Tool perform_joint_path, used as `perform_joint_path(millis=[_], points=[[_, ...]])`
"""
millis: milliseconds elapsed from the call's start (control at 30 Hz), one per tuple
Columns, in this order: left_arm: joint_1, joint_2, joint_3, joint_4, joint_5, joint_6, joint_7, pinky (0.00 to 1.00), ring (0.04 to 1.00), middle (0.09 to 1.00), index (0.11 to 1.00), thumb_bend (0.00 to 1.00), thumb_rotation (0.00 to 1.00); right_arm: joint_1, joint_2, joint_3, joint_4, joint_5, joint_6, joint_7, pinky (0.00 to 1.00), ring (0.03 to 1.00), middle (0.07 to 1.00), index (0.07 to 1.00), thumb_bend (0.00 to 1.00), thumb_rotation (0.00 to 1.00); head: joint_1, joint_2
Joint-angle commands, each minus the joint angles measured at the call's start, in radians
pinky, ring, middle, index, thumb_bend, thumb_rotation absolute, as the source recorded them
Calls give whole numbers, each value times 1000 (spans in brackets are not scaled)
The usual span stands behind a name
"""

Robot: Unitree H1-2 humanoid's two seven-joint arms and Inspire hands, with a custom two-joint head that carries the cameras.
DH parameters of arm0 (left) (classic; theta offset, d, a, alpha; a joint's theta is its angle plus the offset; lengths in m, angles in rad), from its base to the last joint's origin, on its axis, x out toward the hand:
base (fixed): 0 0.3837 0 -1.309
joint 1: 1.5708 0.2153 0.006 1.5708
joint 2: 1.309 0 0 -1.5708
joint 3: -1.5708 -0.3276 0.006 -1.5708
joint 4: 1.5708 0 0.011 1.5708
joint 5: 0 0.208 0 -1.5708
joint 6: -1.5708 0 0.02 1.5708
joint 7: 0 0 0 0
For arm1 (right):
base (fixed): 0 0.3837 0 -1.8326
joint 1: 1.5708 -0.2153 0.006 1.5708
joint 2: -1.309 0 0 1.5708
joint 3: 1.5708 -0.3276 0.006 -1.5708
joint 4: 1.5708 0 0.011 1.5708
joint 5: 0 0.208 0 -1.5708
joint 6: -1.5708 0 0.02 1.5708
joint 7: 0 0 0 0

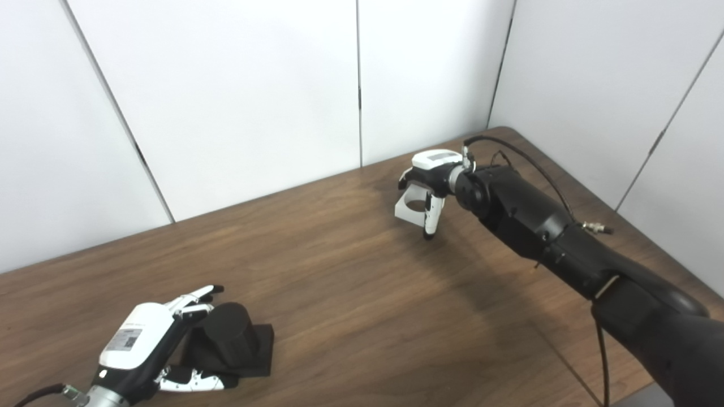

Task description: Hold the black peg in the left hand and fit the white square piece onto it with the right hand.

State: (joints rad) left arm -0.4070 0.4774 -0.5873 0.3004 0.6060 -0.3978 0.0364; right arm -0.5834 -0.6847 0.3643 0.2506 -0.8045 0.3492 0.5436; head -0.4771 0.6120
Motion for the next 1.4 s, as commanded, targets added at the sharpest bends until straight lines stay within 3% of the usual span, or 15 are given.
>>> perform_joint_path(millis=[0, 633, 1367], points=[[79, 7, -66, 32, 35, 2, -153, 672, 827, 894, 490, 524, 58, -50, -55, -6, -8, -24, -22, -7, 767, 874, 906, 824, 809, 8, -1, 1], [84, 10, -64, 13, 27, 18, -171, 677, 828, 901, 490, 524, 59, -65, -79, 13, 11, -50, -97, -5, 728, 840, 879, 797, 764, 0, 7, 11], [87, 12, -60, 11, 20, 12, -175, 670, 829, 899, 491, 524, 59, -84, -116, 27, -22, -71, -111, 64, 693, 826, 880, 790, 711, 0, 12, 21]])
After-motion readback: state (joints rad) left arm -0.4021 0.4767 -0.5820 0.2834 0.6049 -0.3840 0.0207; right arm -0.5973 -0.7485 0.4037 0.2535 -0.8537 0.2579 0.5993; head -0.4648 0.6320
